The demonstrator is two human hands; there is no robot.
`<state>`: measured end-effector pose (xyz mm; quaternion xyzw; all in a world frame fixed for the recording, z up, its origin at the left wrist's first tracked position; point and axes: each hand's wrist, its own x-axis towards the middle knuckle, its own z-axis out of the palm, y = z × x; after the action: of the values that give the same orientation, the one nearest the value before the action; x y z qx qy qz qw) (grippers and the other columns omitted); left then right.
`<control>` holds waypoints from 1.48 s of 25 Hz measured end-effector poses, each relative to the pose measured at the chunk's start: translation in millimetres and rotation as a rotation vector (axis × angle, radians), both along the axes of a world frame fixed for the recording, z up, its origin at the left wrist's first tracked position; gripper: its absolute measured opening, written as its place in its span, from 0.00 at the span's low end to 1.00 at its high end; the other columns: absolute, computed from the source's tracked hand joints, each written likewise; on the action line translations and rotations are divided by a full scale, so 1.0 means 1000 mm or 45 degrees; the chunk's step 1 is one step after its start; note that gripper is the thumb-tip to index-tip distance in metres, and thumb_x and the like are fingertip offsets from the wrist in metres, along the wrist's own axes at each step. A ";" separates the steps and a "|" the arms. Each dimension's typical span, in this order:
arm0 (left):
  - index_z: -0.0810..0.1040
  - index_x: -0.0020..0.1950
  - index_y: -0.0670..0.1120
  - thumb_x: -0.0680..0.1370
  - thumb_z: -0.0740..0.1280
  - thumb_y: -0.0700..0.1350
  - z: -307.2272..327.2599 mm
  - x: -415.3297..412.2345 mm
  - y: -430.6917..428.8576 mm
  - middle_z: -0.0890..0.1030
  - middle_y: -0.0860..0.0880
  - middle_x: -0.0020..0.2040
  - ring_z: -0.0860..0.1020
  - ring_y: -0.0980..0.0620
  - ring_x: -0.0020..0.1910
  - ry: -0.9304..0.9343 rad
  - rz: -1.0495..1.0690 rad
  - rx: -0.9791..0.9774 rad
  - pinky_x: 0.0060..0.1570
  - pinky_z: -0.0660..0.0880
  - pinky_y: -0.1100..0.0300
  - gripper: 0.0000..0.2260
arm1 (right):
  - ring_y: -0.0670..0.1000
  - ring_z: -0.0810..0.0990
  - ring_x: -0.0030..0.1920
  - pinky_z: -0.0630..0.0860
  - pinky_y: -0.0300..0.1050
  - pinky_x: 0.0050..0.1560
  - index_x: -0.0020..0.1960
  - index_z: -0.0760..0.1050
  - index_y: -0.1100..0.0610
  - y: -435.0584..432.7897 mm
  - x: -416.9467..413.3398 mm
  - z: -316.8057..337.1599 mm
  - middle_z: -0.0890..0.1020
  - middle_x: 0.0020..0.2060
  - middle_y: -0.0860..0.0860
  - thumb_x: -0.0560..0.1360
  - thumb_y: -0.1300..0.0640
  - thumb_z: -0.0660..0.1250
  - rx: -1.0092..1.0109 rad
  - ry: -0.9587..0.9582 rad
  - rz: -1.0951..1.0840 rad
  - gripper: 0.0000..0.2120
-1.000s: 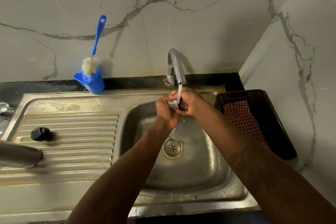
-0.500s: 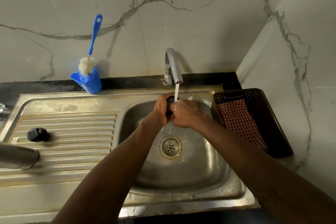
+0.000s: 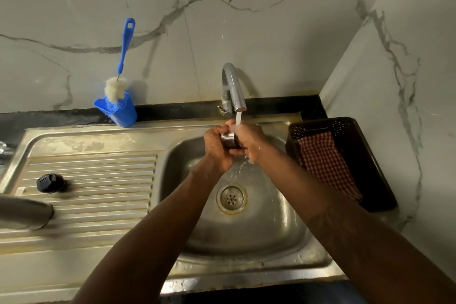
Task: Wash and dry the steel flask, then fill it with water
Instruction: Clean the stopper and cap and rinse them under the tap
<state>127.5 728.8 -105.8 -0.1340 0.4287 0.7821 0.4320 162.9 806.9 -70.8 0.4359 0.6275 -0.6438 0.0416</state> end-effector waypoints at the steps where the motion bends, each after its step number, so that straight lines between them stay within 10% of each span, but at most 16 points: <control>1: 0.81 0.60 0.39 0.83 0.56 0.59 -0.002 -0.003 -0.002 0.83 0.38 0.55 0.82 0.42 0.50 -0.024 -0.076 -0.041 0.47 0.83 0.51 0.25 | 0.50 0.84 0.44 0.81 0.44 0.42 0.49 0.82 0.50 0.002 0.005 -0.005 0.84 0.43 0.49 0.80 0.49 0.69 0.416 0.033 0.309 0.06; 4: 0.85 0.46 0.45 0.75 0.54 0.79 -0.012 -0.013 -0.014 0.83 0.43 0.42 0.80 0.47 0.42 0.065 -0.424 -0.237 0.48 0.79 0.54 0.39 | 0.50 0.81 0.44 0.73 0.41 0.43 0.48 0.81 0.52 0.024 0.024 0.000 0.79 0.41 0.47 0.78 0.52 0.70 1.311 0.179 1.292 0.05; 8: 0.86 0.52 0.44 0.75 0.64 0.75 -0.013 -0.008 -0.010 0.82 0.41 0.47 0.81 0.44 0.45 0.080 -0.353 -0.221 0.54 0.78 0.48 0.34 | 0.51 0.81 0.49 0.74 0.52 0.63 0.52 0.80 0.51 0.025 0.025 0.003 0.82 0.46 0.49 0.78 0.49 0.70 1.659 0.174 1.431 0.06; 14: 0.81 0.59 0.43 0.86 0.56 0.50 -0.018 -0.003 -0.010 0.86 0.43 0.44 0.84 0.48 0.43 0.184 -0.150 -0.253 0.46 0.80 0.54 0.16 | 0.55 0.83 0.49 0.83 0.50 0.52 0.55 0.79 0.61 0.002 0.008 0.023 0.83 0.46 0.56 0.72 0.65 0.71 0.274 -0.158 0.644 0.12; 19: 0.80 0.62 0.39 0.84 0.60 0.49 -0.016 -0.003 -0.016 0.84 0.39 0.51 0.84 0.43 0.48 0.247 -0.057 -0.182 0.48 0.82 0.51 0.17 | 0.58 0.85 0.52 0.81 0.52 0.50 0.54 0.81 0.57 0.016 0.006 0.023 0.86 0.46 0.57 0.76 0.52 0.72 -0.523 -0.097 0.137 0.10; 21: 0.79 0.61 0.40 0.85 0.58 0.51 -0.010 0.000 -0.013 0.84 0.41 0.47 0.84 0.45 0.43 0.253 -0.128 -0.272 0.39 0.81 0.53 0.18 | 0.57 0.85 0.49 0.82 0.50 0.48 0.54 0.80 0.56 0.008 0.004 0.013 0.85 0.47 0.56 0.80 0.46 0.69 -0.243 -0.097 0.092 0.13; 25: 0.81 0.57 0.43 0.86 0.50 0.64 -0.003 0.008 -0.001 0.85 0.43 0.41 0.85 0.48 0.40 0.227 -0.341 -0.431 0.42 0.83 0.51 0.29 | 0.52 0.81 0.43 0.78 0.49 0.47 0.47 0.81 0.54 0.008 0.019 -0.017 0.82 0.40 0.52 0.85 0.41 0.58 1.191 0.090 0.499 0.22; 29: 0.82 0.56 0.44 0.81 0.57 0.70 -0.009 -0.008 -0.007 0.82 0.45 0.43 0.80 0.48 0.40 0.055 -0.345 -0.235 0.45 0.78 0.52 0.31 | 0.51 0.77 0.58 0.72 0.53 0.65 0.51 0.82 0.51 0.037 0.034 -0.031 0.83 0.52 0.51 0.84 0.39 0.56 1.585 0.412 1.209 0.22; 33: 0.79 0.50 0.43 0.86 0.55 0.55 -0.003 -0.001 -0.001 0.79 0.46 0.36 0.78 0.51 0.28 0.035 -0.227 -0.336 0.30 0.77 0.59 0.20 | 0.50 0.76 0.57 0.70 0.50 0.63 0.51 0.83 0.48 0.048 0.035 -0.036 0.84 0.49 0.48 0.82 0.39 0.55 1.720 0.425 1.271 0.21; 37: 0.82 0.49 0.40 0.86 0.56 0.51 -0.001 0.003 0.009 0.82 0.41 0.39 0.83 0.46 0.39 0.080 0.006 -0.308 0.44 0.81 0.52 0.20 | 0.51 0.80 0.43 0.72 0.45 0.42 0.46 0.79 0.54 0.022 0.024 -0.021 0.82 0.43 0.51 0.81 0.45 0.59 0.984 0.223 0.866 0.16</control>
<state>130.5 737.7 -106.9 -0.1617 0.5328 0.7295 0.3972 186.5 829.2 -91.6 0.1356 0.9266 -0.3492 0.0317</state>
